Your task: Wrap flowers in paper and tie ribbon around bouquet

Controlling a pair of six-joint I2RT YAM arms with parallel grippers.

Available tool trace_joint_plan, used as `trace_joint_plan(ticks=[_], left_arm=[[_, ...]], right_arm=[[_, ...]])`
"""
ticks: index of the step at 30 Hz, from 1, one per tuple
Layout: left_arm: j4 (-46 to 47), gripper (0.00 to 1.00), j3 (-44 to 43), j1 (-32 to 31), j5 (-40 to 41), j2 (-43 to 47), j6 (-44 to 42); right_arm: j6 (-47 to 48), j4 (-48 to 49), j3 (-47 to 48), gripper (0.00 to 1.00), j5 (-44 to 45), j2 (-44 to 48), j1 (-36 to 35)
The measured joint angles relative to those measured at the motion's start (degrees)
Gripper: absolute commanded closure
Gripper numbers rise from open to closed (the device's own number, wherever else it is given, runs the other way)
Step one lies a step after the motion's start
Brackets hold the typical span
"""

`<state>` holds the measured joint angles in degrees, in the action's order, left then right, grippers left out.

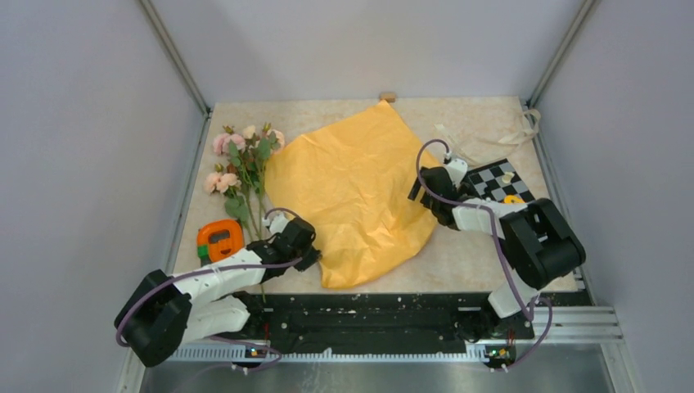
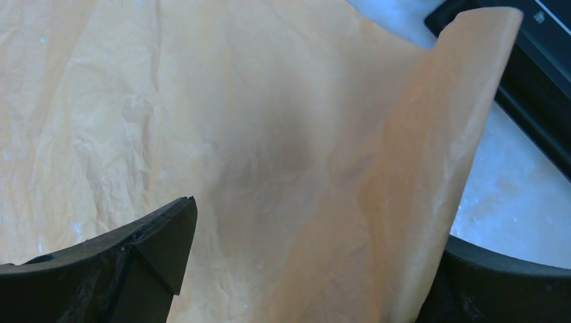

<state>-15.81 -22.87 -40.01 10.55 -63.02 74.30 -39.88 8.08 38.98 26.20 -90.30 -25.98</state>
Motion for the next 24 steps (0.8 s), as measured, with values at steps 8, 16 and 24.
trace_joint_plan(ticks=[8,16,24], left_arm=[[0.11,0.64,-0.55,-7.23,4.22,-0.63,4.98],[-6.62,0.01,-5.57,-13.75,11.06,3.61,4.72],[-13.31,0.01,-11.69,-14.05,17.51,11.45,-2.84]], right_arm=[[5.51,-0.96,10.54,0.02,-0.13,-8.57,1.81],[9.11,-8.52,20.20,0.01,2.45,-9.55,6.69],[12.96,-18.05,20.46,0.01,8.11,1.90,8.68]])
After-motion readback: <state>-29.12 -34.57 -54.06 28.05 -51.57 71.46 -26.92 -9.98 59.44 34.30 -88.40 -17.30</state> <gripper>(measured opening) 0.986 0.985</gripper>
